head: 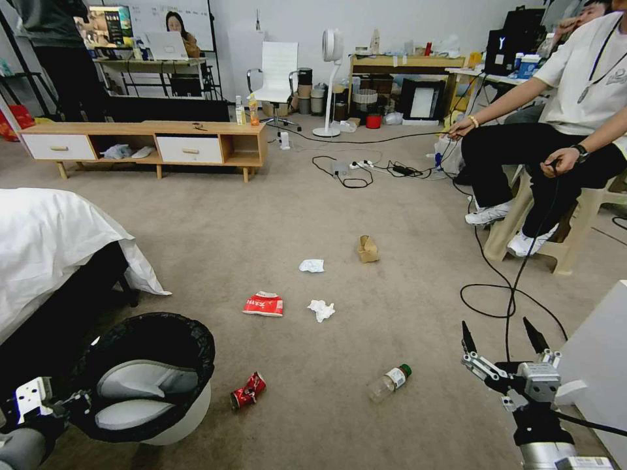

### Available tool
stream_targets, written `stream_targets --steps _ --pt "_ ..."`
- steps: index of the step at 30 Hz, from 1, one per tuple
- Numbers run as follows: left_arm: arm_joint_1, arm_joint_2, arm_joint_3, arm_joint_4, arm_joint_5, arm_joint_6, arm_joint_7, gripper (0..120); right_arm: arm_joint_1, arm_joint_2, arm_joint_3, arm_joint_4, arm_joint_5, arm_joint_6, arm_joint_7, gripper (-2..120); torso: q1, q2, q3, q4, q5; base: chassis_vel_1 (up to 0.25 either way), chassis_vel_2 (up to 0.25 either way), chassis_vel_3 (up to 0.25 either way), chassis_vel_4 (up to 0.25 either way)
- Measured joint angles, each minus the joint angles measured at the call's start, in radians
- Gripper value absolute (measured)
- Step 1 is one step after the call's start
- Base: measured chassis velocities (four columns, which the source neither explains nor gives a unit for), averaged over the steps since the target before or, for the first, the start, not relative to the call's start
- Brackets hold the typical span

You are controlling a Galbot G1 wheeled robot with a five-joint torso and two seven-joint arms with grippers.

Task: Pick up the trash bin and place the garbage on the floor into it.

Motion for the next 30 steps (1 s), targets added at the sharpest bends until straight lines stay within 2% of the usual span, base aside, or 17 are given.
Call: stream_targets --steps 5,21,30 --pt "0.000 -0.002 0.001 0.000 0.001 0.000 0.000 3 0.003 -0.003 -0.002 -0.004 -0.001 -0.001 0.000 100 0.000 0.000 0.000 0.0001 0.0000 -0.014 0.012 0.023 -0.015" --pt "0.001 -0.011 0.003 -0.004 0.003 0.000 -0.001 3 0.005 -0.011 -0.002 -0.005 -0.001 -0.002 0.000 100 0.000 0.000 0.000 0.0000 0.0000 -0.108 0.108 0.112 -0.118" --pt "0.005 -0.014 0.003 -0.009 0.006 0.000 -0.001 3 0.002 -0.014 -0.005 -0.004 -0.015 0.001 0.018 100 0.000 0.000 0.000 0.0000 0.0000 -0.006 0.007 0.005 -0.006"
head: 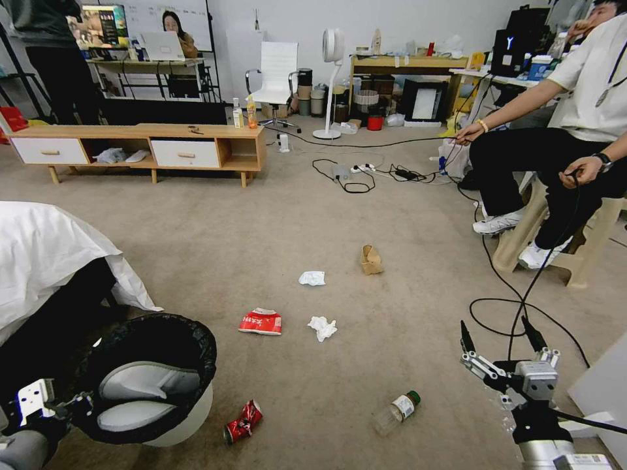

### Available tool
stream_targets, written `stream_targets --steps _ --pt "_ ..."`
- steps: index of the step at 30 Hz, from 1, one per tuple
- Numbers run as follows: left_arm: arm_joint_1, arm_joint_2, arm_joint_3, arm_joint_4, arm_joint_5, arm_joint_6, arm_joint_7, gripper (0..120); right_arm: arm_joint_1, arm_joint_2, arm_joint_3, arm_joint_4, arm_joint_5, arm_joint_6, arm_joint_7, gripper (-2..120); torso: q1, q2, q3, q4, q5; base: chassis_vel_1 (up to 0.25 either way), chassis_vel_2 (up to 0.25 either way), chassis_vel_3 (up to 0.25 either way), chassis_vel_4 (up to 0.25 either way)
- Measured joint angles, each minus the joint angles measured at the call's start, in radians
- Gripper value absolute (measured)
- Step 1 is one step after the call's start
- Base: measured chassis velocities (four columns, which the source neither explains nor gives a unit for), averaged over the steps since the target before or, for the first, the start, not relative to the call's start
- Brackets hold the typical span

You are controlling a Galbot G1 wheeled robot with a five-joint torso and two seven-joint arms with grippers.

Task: Pick up the trash bin and place the garbage on the floor into it.

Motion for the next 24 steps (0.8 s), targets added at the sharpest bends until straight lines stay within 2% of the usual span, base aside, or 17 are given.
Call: stream_targets --steps 3,7,10,11,12,13,14,16,19,20,22,23,24 --pt "0.000 0.000 0.000 0.000 0.000 0.000 0.000 3 -0.001 -0.005 -0.003 0.001 0.000 -0.005 0.009 100 0.000 0.000 0.000 0.0000 0.0000 0.000 0.000 0.000 0.000" --pt "0.003 0.001 -0.001 -0.001 0.000 0.000 0.001 3 0.003 -0.036 -0.016 0.012 0.016 -0.055 0.045 100 0.000 0.000 0.000 -0.0001 0.0000 0.000 0.000 0.000 0.000" --pt "0.006 0.001 -0.003 -0.005 0.000 0.000 0.001 3 0.010 -0.067 -0.036 0.023 0.074 -0.128 0.081 100 0.000 0.000 0.000 0.0000 0.0000 0.000 0.000 0.000 0.000" --pt "0.009 -0.001 -0.003 -0.008 0.000 0.000 0.001 3 0.017 -0.091 -0.054 0.032 0.140 -0.198 0.112 100 0.000 0.000 0.000 -0.0001 0.0000 0.000 0.000 0.000 0.000" --pt "0.009 -0.001 -0.003 -0.008 0.000 0.000 0.001 3 0.017 -0.091 -0.054 0.032 0.140 -0.198 0.112 100 0.000 0.000 0.000 -0.0001 0.0000 0.000 0.000 0.000 0.000" --pt "0.011 -0.003 -0.005 -0.009 0.000 0.000 0.001 3 0.026 -0.116 -0.077 0.041 0.233 -0.269 0.152 100 0.000 0.000 0.000 -0.0001 -0.0001 0.000 0.000 0.000 0.000" --pt "0.011 -0.003 -0.005 -0.009 0.000 0.000 0.001 3 0.026 -0.116 -0.077 0.041 0.233 -0.269 0.152 100 0.000 0.000 0.000 -0.0001 -0.0001 0.000 0.000 0.000 0.000" --pt "0.016 -0.004 -0.007 -0.011 0.001 0.000 0.001 3 0.047 -0.157 -0.117 0.058 0.394 -0.381 0.233 100 0.000 0.000 0.000 -0.0001 0.0001 0.000 0.000 0.000 0.000" --pt "0.019 -0.005 -0.009 -0.012 0.001 0.000 0.000 3 0.061 -0.181 -0.137 0.061 0.460 -0.430 0.272 100 0.000 0.000 0.000 0.0000 0.0000 0.000 0.000 0.000 0.000" --pt "0.022 -0.009 -0.012 -0.013 0.001 0.000 -0.001 3 0.094 -0.227 -0.174 0.061 0.599 -0.509 0.360 100 0.000 0.000 0.000 -0.0001 0.0001 0.000 0.000 0.000 0.000" --pt "0.026 -0.019 -0.012 -0.013 0.009 0.000 -0.001 3 0.140 -0.272 -0.210 0.048 0.772 -0.588 0.457 100 0.000 0.000 0.000 0.0001 -0.0001 0.000 0.000 0.000 0.000" --pt "0.026 -0.019 -0.012 -0.013 0.009 0.000 -0.001 3 0.140 -0.272 -0.210 0.048 0.772 -0.588 0.457 100 0.000 0.000 0.000 0.0001 -0.0001 0.000 0.000 0.000 0.000" --pt "0.028 -0.028 -0.013 -0.013 0.015 0.000 -0.001 3 0.177 -0.301 -0.237 0.022 0.871 -0.619 0.516 100 0.000 0.000 0.000 0.0001 0.0000 0.000 0.000 0.000 0.000"
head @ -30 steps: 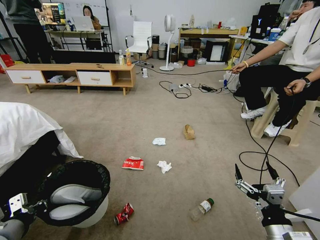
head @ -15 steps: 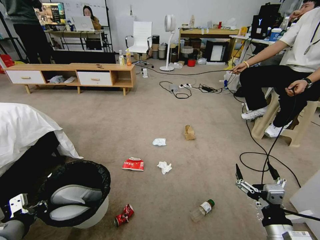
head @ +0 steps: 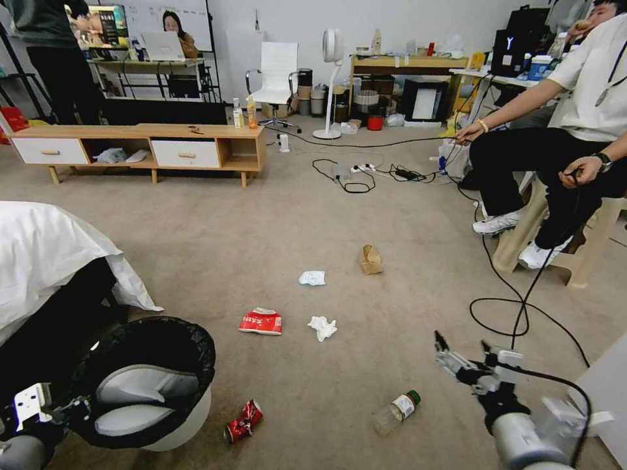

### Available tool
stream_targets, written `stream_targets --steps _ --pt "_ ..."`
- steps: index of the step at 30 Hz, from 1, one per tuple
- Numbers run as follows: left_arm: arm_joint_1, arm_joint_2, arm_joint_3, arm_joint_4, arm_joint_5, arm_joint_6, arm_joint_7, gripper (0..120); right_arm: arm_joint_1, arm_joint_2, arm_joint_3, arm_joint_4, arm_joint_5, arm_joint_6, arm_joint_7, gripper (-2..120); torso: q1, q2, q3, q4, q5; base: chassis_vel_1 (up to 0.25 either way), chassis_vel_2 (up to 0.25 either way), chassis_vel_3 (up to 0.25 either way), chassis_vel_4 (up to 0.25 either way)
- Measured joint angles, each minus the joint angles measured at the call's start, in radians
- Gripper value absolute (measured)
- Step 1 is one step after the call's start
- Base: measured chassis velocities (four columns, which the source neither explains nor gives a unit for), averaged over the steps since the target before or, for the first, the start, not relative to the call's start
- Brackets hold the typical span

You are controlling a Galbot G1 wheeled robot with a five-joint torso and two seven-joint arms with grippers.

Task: Pick up the trash bin and place the garbage on the floor into it.

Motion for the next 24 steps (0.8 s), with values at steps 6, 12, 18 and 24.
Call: stream_targets --steps 6,12,18,24 --pt "0.016 -0.017 -0.010 0.000 0.015 0.000 0.000 3 0.091 -0.033 -0.074 -0.089 0.201 -0.039 0.131 100 0.000 0.000 0.000 -0.0001 0.0000 0.000 0.000 0.000 0.000" --pt "0.041 -0.043 -0.028 -0.006 0.033 0.000 -0.001 3 0.173 0.032 -0.136 -0.195 0.400 -0.079 0.253 100 0.000 0.000 0.000 0.0001 0.0000 0.000 0.000 0.000 0.000" --pt "0.065 -0.063 -0.047 -0.014 0.043 0.000 0.000 3 0.215 0.109 -0.185 -0.314 0.451 -0.075 0.308 100 0.000 0.000 0.000 -0.0003 -0.0002 0.000 0.000 0.000 0.000" --pt "0.080 -0.076 -0.056 -0.019 0.052 0.000 0.003 3 0.273 0.149 -0.198 -0.421 0.469 -0.058 0.328 100 0.000 0.000 0.000 -0.0001 -0.0001 0.000 0.000 0.000 0.000"
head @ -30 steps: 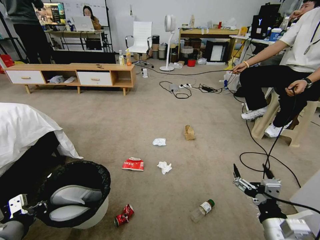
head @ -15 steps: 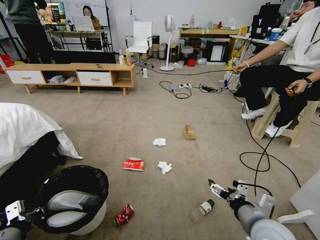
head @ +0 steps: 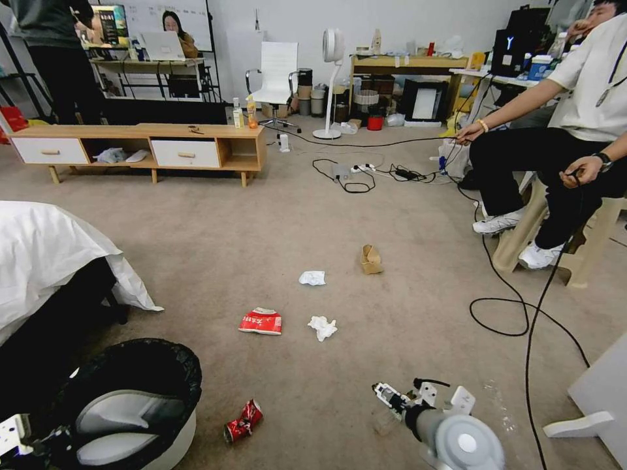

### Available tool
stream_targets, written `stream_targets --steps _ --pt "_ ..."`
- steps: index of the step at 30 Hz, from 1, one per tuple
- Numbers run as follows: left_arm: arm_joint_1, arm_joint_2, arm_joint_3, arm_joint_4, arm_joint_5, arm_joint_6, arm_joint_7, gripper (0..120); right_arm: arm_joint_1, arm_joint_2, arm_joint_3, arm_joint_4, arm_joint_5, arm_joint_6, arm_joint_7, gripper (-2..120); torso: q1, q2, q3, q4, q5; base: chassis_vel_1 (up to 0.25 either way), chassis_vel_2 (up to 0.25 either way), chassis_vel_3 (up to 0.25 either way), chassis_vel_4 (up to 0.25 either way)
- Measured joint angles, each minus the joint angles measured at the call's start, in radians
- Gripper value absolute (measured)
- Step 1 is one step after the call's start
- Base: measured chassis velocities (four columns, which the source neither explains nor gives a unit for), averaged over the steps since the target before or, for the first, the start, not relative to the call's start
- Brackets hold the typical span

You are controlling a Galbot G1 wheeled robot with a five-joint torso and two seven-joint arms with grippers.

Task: Pick up the trash bin and place the garbage on the floor into it.

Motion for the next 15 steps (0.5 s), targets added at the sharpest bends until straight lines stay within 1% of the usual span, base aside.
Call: stream_targets --steps 1,4,6,9,12,15 --pt "0.002 -0.002 -0.001 0.000 0.001 0.000 0.000 3 0.012 0.003 0.000 -0.020 -0.002 0.005 -0.003 100 0.000 0.000 0.000 -0.0003 0.0000 0.000 0.000 0.000 0.000" --pt "0.003 -0.005 -0.001 0.000 0.005 0.000 0.001 3 0.029 0.006 0.004 -0.052 -0.005 0.011 -0.008 100 0.000 0.000 0.000 -0.0001 -0.0001 0.000 0.000 0.000 0.000" --pt "0.002 -0.010 0.000 0.006 0.011 0.000 0.003 3 0.061 0.013 0.008 -0.107 -0.019 0.025 -0.025 100 0.000 0.000 0.000 0.0000 0.0000 0.000 0.000 0.000 0.000" --pt "0.001 -0.011 0.002 0.008 0.013 0.000 0.004 3 0.072 0.017 0.009 -0.125 -0.024 0.028 -0.030 100 0.000 0.000 0.000 0.0000 0.0000 0.000 0.000 0.000 0.000" --pt "-0.006 -0.012 0.006 0.019 0.016 0.000 0.006 3 0.120 0.034 0.018 -0.192 -0.034 0.036 -0.042 100 0.000 0.000 0.000 0.0000 0.0000 0.000 0.000 0.000 0.000" --pt "-0.008 -0.011 0.008 0.023 0.016 0.000 0.006 3 0.130 0.037 0.018 -0.212 -0.039 0.038 -0.046 100 0.000 0.000 0.000 0.0001 -0.0001 0.000 0.000 0.000 0.000"
